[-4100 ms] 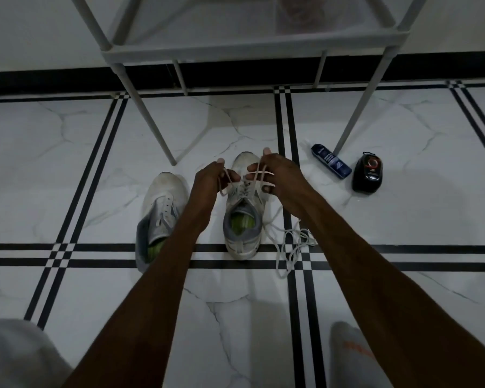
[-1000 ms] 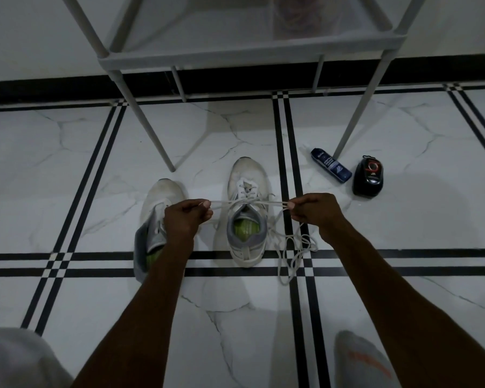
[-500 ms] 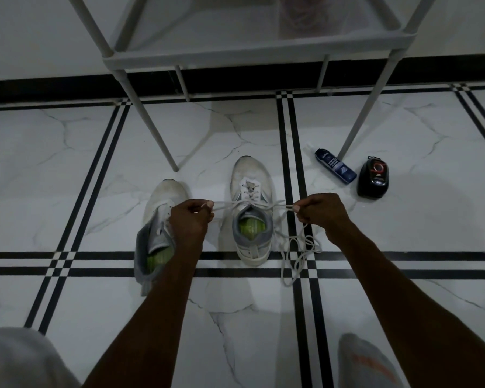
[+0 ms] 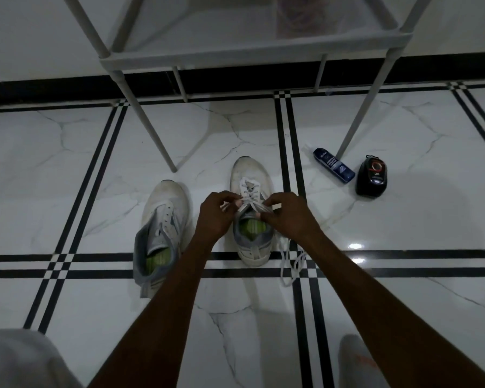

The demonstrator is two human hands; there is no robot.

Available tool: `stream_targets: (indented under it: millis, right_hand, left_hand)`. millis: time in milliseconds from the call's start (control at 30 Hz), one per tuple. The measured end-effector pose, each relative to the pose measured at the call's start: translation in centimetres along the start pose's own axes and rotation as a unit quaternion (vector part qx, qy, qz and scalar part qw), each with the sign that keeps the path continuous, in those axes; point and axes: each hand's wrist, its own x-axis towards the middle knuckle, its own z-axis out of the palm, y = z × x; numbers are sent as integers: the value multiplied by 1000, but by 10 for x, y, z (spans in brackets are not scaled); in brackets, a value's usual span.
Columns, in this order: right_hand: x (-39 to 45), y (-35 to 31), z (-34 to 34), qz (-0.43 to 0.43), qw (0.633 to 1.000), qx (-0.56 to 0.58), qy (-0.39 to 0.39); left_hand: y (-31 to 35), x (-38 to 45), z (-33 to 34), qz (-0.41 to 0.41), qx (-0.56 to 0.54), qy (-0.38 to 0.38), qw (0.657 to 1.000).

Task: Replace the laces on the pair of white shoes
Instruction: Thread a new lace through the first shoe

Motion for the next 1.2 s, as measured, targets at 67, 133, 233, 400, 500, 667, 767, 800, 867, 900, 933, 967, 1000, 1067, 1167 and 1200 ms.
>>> stream_targets:
  millis: [67, 133, 233, 400, 500, 667, 767, 800, 867, 900, 933, 967, 1000, 1067, 1167, 1200]
  right_hand:
    - [0, 1, 1, -11, 1000, -12, 24]
    - [2, 1, -4, -27, 999, -19, 27]
    - [5, -3, -10, -40, 998, -39, 33]
    - [11, 0, -12, -12, 999, -33, 36]
    - [11, 3, -11, -5, 999, -24, 43]
    - [12, 9, -10, 5, 999, -20, 29]
    - [12, 22, -23, -1, 1000, -1, 18]
    - [12, 29, -29, 5, 1000, -5, 22]
    - [10, 50, -36, 16, 998, -56, 7]
    - [9, 60, -34, 21, 995, -96, -20]
    - [5, 67, -30, 32, 990, -133, -45]
    - [2, 73, -23, 33, 986, -154, -56]
    - [-3, 76, -16, 32, 984, -166, -51]
    - [-12, 77, -5, 23, 984, -176, -17]
    - [-14, 80, 3, -3, 984, -172, 46]
    - [-13, 83, 2, 0, 985, -164, 57]
  left_hand:
    - [-2, 0, 1, -16, 1, 28, 999]
    - [0, 0, 3, -25, -2, 33, 999]
    - [3, -1, 6, -32, 14, 40, 999]
    - [8, -4, 2, -34, 0, 62, 998]
    - [8, -5, 1, -33, -7, 87, 996]
    - [4, -8, 9, -61, -43, 105, 992]
    - [2, -8, 9, -64, -71, 94, 991]
    - [2, -8, 11, -82, -86, 85, 989]
    - [3, -11, 16, -116, -106, 54, 986]
    - [4, -12, 20, -122, -104, 45, 986]
    - [5, -13, 23, -125, -101, 43, 986]
    - [6, -14, 25, -125, -100, 46, 986]
    - [8, -13, 26, -123, -100, 49, 986]
    - [10, -13, 27, -122, -98, 51, 986]
    - [12, -13, 27, -128, -84, 48, 987]
    - [13, -13, 27, -128, -83, 49, 987]
